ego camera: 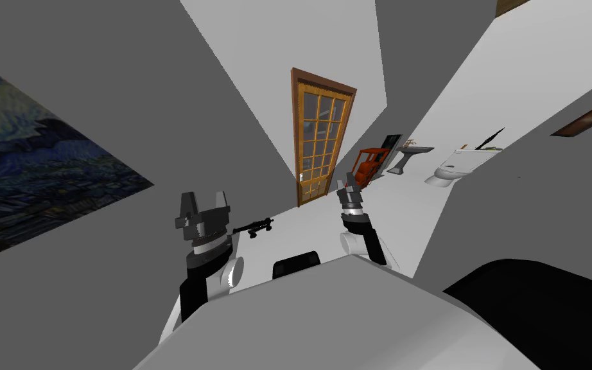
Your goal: Pull the door open
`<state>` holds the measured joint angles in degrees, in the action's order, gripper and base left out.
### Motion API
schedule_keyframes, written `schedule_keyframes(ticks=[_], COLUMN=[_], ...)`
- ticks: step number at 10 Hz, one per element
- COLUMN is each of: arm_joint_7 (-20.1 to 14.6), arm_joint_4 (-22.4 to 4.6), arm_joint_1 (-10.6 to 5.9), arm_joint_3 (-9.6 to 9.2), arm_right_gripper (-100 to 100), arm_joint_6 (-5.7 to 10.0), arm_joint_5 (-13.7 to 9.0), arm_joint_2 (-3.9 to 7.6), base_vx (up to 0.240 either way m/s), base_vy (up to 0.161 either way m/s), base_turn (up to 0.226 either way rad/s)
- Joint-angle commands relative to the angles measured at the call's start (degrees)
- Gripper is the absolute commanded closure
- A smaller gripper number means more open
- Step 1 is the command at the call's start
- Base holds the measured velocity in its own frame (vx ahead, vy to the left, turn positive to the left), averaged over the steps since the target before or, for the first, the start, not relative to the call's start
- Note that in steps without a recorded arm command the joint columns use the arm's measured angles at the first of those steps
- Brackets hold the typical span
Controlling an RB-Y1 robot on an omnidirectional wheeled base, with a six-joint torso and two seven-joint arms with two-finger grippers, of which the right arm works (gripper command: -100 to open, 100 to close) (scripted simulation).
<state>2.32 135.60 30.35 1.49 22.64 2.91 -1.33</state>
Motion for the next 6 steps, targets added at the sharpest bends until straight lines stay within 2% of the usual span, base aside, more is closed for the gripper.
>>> schedule_keyframes(ticks=[1, 6], arm_joint_7=[1.10, 4.56], arm_joint_4=[-1.66, -6.90], arm_joint_1=[-0.54, -2.26], arm_joint_3=[0.11, 0.45], arm_right_gripper=[-100, -100], arm_joint_6=[0.54, 2.23], arm_joint_5=[0.33, 1.37], arm_joint_2=[0.54, 1.92], base_vx=[0.053, 0.107], base_vy=[-0.004, -0.016], base_turn=[0.001, 0.010])
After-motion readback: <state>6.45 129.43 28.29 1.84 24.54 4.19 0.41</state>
